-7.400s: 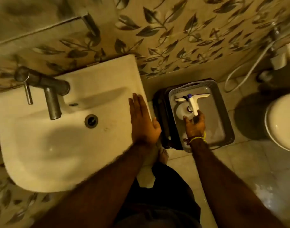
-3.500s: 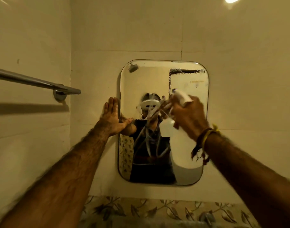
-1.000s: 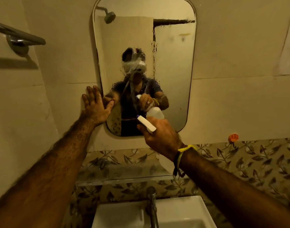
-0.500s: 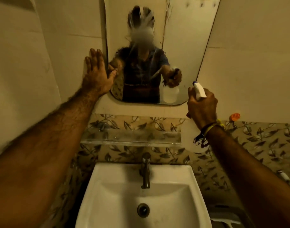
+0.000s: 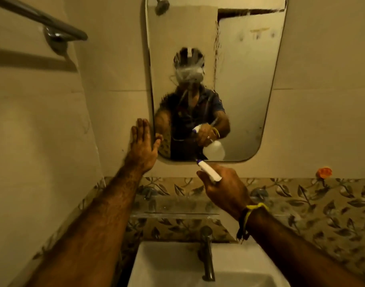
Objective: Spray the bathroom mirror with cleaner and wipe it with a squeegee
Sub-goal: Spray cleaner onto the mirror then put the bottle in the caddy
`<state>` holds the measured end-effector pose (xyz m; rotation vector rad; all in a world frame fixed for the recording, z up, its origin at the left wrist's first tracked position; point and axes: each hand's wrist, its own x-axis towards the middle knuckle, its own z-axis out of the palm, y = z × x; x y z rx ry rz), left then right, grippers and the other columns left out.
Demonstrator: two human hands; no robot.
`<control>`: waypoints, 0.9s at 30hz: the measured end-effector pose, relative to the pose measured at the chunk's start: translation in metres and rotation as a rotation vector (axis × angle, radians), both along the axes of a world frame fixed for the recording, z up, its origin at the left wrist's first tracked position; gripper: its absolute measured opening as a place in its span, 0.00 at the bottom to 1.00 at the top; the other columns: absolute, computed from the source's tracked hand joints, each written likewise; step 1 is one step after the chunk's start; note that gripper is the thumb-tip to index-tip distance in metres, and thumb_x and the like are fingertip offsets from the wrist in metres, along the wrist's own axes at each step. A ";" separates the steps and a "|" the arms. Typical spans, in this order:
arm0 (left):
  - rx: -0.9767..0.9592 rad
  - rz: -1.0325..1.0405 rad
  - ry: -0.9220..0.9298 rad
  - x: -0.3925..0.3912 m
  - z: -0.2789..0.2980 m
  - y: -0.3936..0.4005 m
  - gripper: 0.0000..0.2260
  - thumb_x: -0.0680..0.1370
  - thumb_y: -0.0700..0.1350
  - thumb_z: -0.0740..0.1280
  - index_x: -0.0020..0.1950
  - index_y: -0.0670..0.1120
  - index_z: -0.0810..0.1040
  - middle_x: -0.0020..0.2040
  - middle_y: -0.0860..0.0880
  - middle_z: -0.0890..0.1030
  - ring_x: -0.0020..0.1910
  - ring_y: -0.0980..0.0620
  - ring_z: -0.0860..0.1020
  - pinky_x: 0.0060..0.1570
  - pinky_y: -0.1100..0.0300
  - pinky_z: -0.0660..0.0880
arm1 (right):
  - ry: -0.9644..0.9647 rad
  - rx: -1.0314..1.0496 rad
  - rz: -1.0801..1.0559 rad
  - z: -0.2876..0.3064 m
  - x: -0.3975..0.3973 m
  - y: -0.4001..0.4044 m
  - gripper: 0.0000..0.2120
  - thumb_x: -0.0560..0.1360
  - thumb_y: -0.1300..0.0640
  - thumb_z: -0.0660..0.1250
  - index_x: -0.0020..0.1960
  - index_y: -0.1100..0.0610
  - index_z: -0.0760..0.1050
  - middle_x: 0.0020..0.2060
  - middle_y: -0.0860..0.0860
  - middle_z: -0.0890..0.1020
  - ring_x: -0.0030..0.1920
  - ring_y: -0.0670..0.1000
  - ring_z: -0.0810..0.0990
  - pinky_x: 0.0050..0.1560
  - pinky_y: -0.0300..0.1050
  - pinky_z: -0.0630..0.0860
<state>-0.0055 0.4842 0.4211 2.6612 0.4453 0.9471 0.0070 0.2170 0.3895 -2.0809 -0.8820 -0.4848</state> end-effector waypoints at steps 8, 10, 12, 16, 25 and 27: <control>0.011 -0.068 0.056 -0.005 0.003 0.014 0.29 0.86 0.52 0.50 0.77 0.50 0.32 0.76 0.52 0.30 0.77 0.51 0.32 0.73 0.55 0.32 | -0.092 -0.035 0.077 0.028 -0.025 0.044 0.13 0.78 0.43 0.64 0.46 0.53 0.74 0.35 0.47 0.78 0.33 0.47 0.77 0.30 0.39 0.72; -0.044 0.009 0.109 -0.007 0.009 0.013 0.29 0.85 0.56 0.48 0.80 0.52 0.36 0.80 0.53 0.33 0.80 0.51 0.38 0.77 0.45 0.42 | -0.080 0.105 0.113 0.043 -0.029 0.044 0.11 0.78 0.46 0.66 0.49 0.54 0.76 0.36 0.49 0.81 0.33 0.48 0.79 0.32 0.45 0.79; -0.013 0.090 0.073 -0.010 0.015 0.006 0.27 0.85 0.57 0.48 0.82 0.51 0.44 0.83 0.51 0.44 0.81 0.50 0.48 0.77 0.41 0.52 | -0.054 0.228 0.152 0.063 -0.031 0.041 0.08 0.78 0.48 0.66 0.49 0.53 0.76 0.36 0.50 0.80 0.32 0.49 0.80 0.31 0.50 0.81; 0.087 0.208 -0.259 -0.011 0.052 -0.005 0.25 0.84 0.54 0.54 0.80 0.46 0.60 0.80 0.44 0.61 0.79 0.42 0.59 0.75 0.45 0.61 | -0.160 0.332 0.173 0.116 -0.030 0.033 0.10 0.78 0.51 0.67 0.54 0.57 0.78 0.42 0.52 0.82 0.39 0.50 0.81 0.39 0.47 0.83; -0.054 0.068 -0.264 0.038 0.139 0.001 0.37 0.82 0.63 0.53 0.81 0.52 0.35 0.81 0.49 0.35 0.80 0.43 0.36 0.76 0.41 0.41 | -0.307 0.450 0.127 0.214 -0.021 0.025 0.16 0.77 0.49 0.68 0.60 0.57 0.78 0.45 0.49 0.83 0.42 0.47 0.82 0.41 0.39 0.82; -0.014 0.095 -0.281 0.042 0.132 0.001 0.38 0.81 0.64 0.53 0.80 0.52 0.34 0.81 0.50 0.33 0.80 0.43 0.35 0.75 0.42 0.39 | -0.275 0.494 0.125 0.225 -0.017 0.014 0.17 0.77 0.49 0.67 0.62 0.56 0.77 0.45 0.49 0.82 0.39 0.46 0.82 0.34 0.35 0.81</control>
